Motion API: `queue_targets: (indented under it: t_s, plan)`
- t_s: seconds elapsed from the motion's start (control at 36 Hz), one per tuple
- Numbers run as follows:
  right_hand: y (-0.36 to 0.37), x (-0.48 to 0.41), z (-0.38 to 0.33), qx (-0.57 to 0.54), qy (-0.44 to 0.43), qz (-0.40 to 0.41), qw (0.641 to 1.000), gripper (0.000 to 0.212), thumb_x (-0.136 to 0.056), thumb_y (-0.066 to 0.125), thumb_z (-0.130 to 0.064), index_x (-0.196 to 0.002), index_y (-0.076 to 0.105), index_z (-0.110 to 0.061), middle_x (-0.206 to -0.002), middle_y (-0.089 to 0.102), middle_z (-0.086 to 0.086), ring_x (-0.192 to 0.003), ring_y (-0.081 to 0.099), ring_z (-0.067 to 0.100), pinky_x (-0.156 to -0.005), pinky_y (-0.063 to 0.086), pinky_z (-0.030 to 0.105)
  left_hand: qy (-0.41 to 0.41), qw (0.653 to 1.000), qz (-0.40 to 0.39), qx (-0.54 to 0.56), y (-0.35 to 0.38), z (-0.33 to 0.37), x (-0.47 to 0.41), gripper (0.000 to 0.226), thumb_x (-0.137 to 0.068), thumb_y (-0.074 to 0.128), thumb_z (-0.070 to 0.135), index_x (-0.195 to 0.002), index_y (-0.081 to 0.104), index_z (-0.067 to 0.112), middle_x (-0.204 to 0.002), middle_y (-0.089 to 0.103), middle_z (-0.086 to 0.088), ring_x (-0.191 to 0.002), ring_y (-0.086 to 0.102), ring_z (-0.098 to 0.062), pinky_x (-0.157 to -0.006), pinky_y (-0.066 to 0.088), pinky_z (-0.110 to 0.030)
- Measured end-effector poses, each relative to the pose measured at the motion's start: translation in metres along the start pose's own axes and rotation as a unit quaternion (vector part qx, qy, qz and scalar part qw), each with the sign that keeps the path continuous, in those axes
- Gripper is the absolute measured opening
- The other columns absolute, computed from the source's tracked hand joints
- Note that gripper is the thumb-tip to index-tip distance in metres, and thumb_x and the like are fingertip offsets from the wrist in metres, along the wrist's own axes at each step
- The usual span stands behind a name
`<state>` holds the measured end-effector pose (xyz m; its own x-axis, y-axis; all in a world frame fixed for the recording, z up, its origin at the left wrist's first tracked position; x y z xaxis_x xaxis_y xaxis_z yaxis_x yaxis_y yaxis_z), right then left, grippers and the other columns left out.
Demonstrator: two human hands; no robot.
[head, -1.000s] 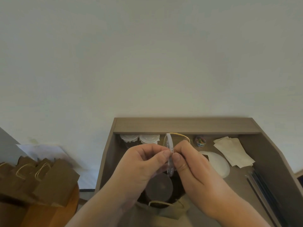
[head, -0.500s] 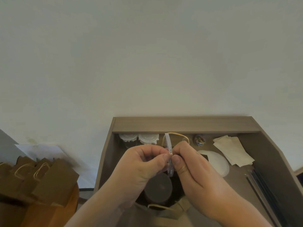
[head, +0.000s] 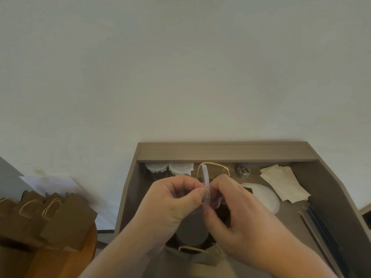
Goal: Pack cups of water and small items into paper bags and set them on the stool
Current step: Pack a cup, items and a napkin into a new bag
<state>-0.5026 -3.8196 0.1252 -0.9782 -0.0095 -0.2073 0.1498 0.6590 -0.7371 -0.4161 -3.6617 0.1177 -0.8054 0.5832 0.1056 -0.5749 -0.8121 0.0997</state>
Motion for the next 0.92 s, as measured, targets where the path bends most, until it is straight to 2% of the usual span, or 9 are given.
queue_targets:
  t_s: [0.06,0.17,0.25,0.36,0.44,0.56,0.69,0.83,0.92]
  plan:
    - [0.0,0.001,-0.001,0.02,0.004,-0.005,1.0,0.017,-0.093,0.051,-0.06,-0.094,0.045,-0.044,-0.104,0.054,-0.022,-0.093,0.058,0.004,-0.074,0.052,0.024,0.003,1.0,0.007,-0.007,0.001,-0.001,0.0,0.02,-0.083,0.077,0.029,-0.091,0.08,0.011,-0.095,0.075,-0.019,-0.095,0.071,-0.036,-0.097,0.056,-0.062]
    - [0.003,0.001,0.0,0.072,-0.002,0.03,0.997,0.023,-0.093,0.042,-0.065,-0.09,0.043,-0.042,-0.095,0.054,-0.019,-0.089,0.057,0.008,-0.067,0.049,0.025,0.0,0.999,0.027,-0.021,0.002,-0.002,0.001,0.01,-0.09,0.076,0.019,-0.091,0.079,0.01,-0.095,0.075,-0.02,-0.1,0.07,-0.045,-0.097,0.056,-0.063]
    - [0.004,0.002,0.0,0.067,0.001,0.035,0.997,0.025,-0.093,0.04,-0.066,-0.091,0.043,-0.041,-0.092,0.054,-0.019,-0.086,0.058,0.007,-0.064,0.049,0.026,0.01,0.999,0.033,-0.029,0.003,0.0,0.001,0.006,-0.09,0.076,0.015,-0.088,0.08,0.011,-0.092,0.075,-0.017,-0.093,0.072,-0.036,-0.098,0.057,-0.059]
    - [0.005,0.003,0.002,0.045,0.005,0.024,0.999,0.02,-0.095,0.043,-0.062,-0.092,0.041,-0.042,-0.094,0.055,-0.019,-0.084,0.059,0.007,-0.064,0.05,0.027,0.033,0.997,0.037,-0.051,0.005,0.002,0.002,0.013,-0.09,0.075,0.008,-0.081,0.08,0.016,-0.086,0.076,-0.009,-0.086,0.072,-0.021,-0.088,0.058,-0.041]
    - [0.005,0.003,0.002,0.033,0.01,0.016,0.999,0.016,-0.095,0.046,-0.056,-0.092,0.041,-0.041,-0.099,0.054,-0.021,-0.086,0.058,0.006,-0.065,0.049,0.023,0.052,0.995,0.049,-0.066,0.007,0.004,0.003,0.016,-0.088,0.075,0.004,-0.078,0.079,0.016,-0.085,0.076,-0.005,-0.085,0.072,-0.016,-0.081,0.056,-0.027]
    - [0.006,0.003,0.004,0.025,0.021,0.008,0.999,0.016,-0.096,0.049,-0.054,-0.092,0.042,-0.04,-0.097,0.054,-0.022,-0.084,0.058,0.006,-0.065,0.05,0.027,0.078,0.988,0.064,-0.116,0.009,0.005,0.004,0.024,-0.085,0.076,0.003,-0.073,0.078,0.023,-0.09,0.075,0.001,-0.088,0.072,-0.014,-0.078,0.056,-0.019]
    - [0.009,0.004,0.005,0.011,0.022,0.005,1.0,0.015,-0.099,0.052,-0.05,-0.092,0.043,-0.04,-0.091,0.057,-0.018,-0.083,0.059,0.007,-0.068,0.052,0.03,0.093,0.985,0.08,-0.118,0.011,0.007,0.004,0.021,-0.081,0.075,-0.001,-0.071,0.077,0.017,-0.092,0.072,0.0,-0.085,0.072,-0.013,-0.074,0.057,-0.021]
    - [0.008,0.002,0.008,-0.014,0.014,0.028,0.999,0.019,-0.098,0.039,-0.055,-0.091,0.042,-0.038,-0.085,0.057,-0.013,-0.072,0.058,0.012,-0.058,0.048,0.031,0.11,0.978,0.085,-0.154,0.007,0.009,0.003,0.019,-0.085,0.076,0.001,-0.079,0.079,0.018,-0.095,0.074,0.004,-0.091,0.072,-0.014,-0.079,0.061,-0.026]
    - [0.01,0.002,0.005,-0.007,-0.006,0.039,0.999,0.018,-0.1,0.047,-0.049,-0.087,0.04,-0.039,-0.085,0.054,-0.014,-0.071,0.055,0.014,-0.057,0.044,0.025,0.122,0.976,0.082,-0.163,0.009,0.013,0.005,0.021,-0.086,0.076,0.001,-0.078,0.078,0.021,-0.092,0.073,0.004,-0.088,0.072,-0.011,-0.075,0.057,-0.02]
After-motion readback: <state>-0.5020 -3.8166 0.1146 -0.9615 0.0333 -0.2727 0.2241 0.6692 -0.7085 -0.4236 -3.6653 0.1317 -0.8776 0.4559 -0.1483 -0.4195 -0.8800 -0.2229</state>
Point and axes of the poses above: each hand's wrist, its own x-axis away from the middle knuckle, its own y-axis out of the palm, z = x × y, the point moved 2 cm from there along -x, towards the middle knuckle
